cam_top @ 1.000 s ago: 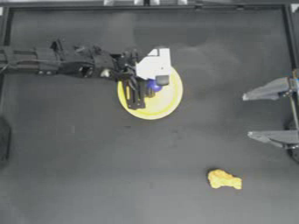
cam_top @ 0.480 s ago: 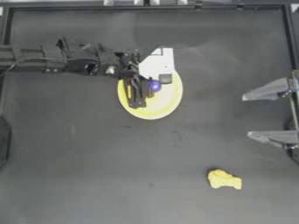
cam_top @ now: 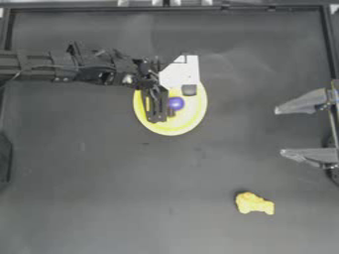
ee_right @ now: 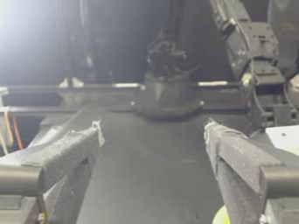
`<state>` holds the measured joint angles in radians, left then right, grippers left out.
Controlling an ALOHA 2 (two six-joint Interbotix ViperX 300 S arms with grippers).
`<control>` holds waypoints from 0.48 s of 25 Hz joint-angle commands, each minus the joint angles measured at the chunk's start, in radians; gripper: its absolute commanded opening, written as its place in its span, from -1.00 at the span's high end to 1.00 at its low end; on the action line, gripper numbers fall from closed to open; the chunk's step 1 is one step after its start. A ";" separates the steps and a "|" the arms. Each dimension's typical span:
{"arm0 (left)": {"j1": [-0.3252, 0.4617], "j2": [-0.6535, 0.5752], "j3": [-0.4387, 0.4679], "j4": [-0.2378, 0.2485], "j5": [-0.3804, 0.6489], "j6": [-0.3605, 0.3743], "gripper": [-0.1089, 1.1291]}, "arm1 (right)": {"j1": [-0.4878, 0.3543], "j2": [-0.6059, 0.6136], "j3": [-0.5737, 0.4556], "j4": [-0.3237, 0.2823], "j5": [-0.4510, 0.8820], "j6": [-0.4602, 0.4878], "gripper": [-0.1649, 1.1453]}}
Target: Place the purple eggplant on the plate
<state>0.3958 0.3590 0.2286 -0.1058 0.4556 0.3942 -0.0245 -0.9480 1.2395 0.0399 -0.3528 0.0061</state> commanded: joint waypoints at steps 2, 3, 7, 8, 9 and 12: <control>0.003 -0.038 -0.028 -0.002 -0.008 0.002 -0.80 | 0.000 0.008 -0.009 0.003 -0.011 -0.002 -0.77; 0.003 -0.041 -0.026 -0.002 -0.008 0.002 -0.80 | 0.000 0.008 -0.009 0.003 -0.011 -0.002 -0.77; 0.006 -0.072 -0.028 0.000 -0.008 0.003 -0.81 | 0.000 0.008 -0.009 0.003 -0.011 -0.002 -0.77; 0.008 -0.084 -0.028 0.002 -0.008 0.003 -0.81 | 0.000 0.006 -0.009 0.003 -0.012 -0.002 -0.77; 0.008 -0.097 -0.028 0.002 -0.008 0.005 -0.81 | 0.000 0.006 -0.009 0.003 -0.011 -0.002 -0.77; 0.011 -0.135 -0.026 0.006 -0.008 0.009 -0.81 | 0.000 0.003 -0.009 0.003 -0.011 -0.002 -0.77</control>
<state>0.4019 0.3390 0.2286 -0.1028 0.4525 0.3988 -0.0245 -0.9480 1.2410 0.0399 -0.3559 0.0061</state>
